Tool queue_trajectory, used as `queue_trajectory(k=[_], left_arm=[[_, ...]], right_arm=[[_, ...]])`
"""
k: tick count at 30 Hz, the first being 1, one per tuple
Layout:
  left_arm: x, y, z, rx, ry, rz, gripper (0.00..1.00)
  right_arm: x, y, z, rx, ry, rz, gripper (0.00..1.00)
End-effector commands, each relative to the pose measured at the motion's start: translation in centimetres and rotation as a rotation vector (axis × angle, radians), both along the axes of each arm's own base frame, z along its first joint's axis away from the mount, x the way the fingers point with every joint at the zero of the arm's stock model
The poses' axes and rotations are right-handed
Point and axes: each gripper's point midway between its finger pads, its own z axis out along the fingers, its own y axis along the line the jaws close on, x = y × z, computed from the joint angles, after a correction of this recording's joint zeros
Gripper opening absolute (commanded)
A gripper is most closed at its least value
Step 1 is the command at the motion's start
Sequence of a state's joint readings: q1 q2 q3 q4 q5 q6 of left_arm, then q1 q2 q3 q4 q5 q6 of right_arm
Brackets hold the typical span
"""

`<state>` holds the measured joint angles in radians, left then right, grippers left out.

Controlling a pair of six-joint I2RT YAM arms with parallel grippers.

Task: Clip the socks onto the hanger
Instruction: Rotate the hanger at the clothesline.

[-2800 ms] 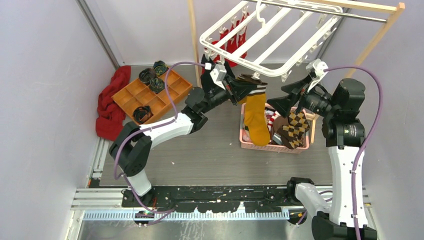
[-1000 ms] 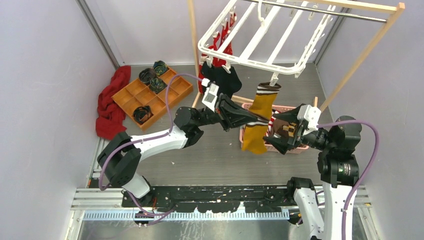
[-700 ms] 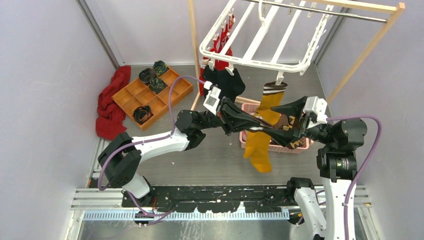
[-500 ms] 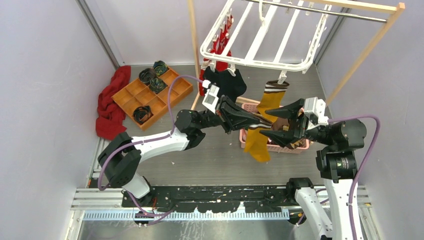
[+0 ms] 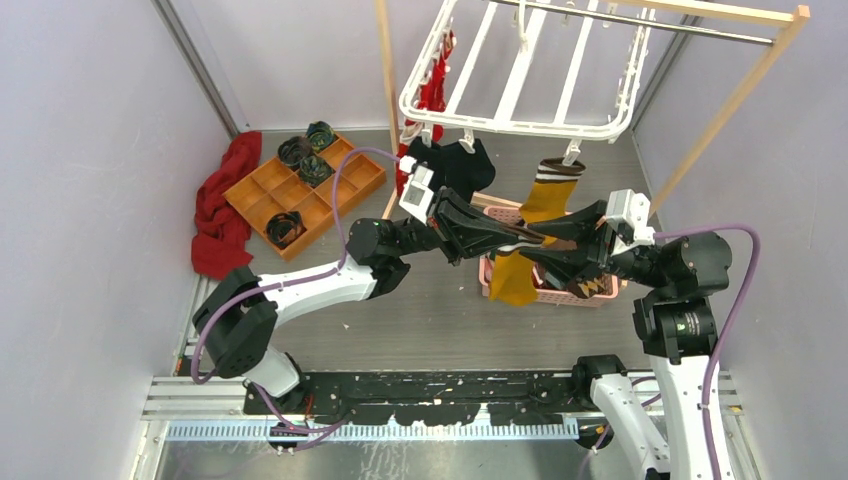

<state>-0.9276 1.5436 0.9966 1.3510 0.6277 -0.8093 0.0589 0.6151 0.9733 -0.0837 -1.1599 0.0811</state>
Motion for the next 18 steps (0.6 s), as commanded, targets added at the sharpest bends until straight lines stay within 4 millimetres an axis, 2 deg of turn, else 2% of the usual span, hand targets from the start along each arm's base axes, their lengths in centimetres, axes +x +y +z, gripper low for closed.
queue_trajectory(k=[1, 6, 11, 13, 14, 18], left_arm=[[-1.2, 1.7, 3.7, -0.109, -0.06, 0.006, 0.0], [-1.2, 1.7, 3.8, -0.111, -0.06, 0.007, 0.0], [-1.1, 1.8, 4.0, -0.116, -0.059, 0.007, 0.0], [-1.1, 1.8, 3.7, -0.112, -0.054, 0.012, 0.01], [-1.0, 1.9, 3.6, -0.109, -0.053, 0.018, 0.06], [0.2, 3.1, 1.5, -0.03, -0.045, 0.103, 0.38]], right_arm=[[-0.1, -0.2, 2.1, 0.014, -0.061, -0.03, 0.46], [-0.3, -0.1, 2.4, 0.021, -0.061, -0.025, 0.29], [-0.4, -0.1, 2.7, 0.025, -0.057, -0.022, 0.06], [-0.4, -0.1, 2.7, 0.025, -0.037, -0.024, 0.01], [-0.4, -0.2, 2.6, 0.02, -0.022, -0.032, 0.01], [-0.3, -1.2, 1.0, -0.071, -0.002, -0.112, 0.01]])
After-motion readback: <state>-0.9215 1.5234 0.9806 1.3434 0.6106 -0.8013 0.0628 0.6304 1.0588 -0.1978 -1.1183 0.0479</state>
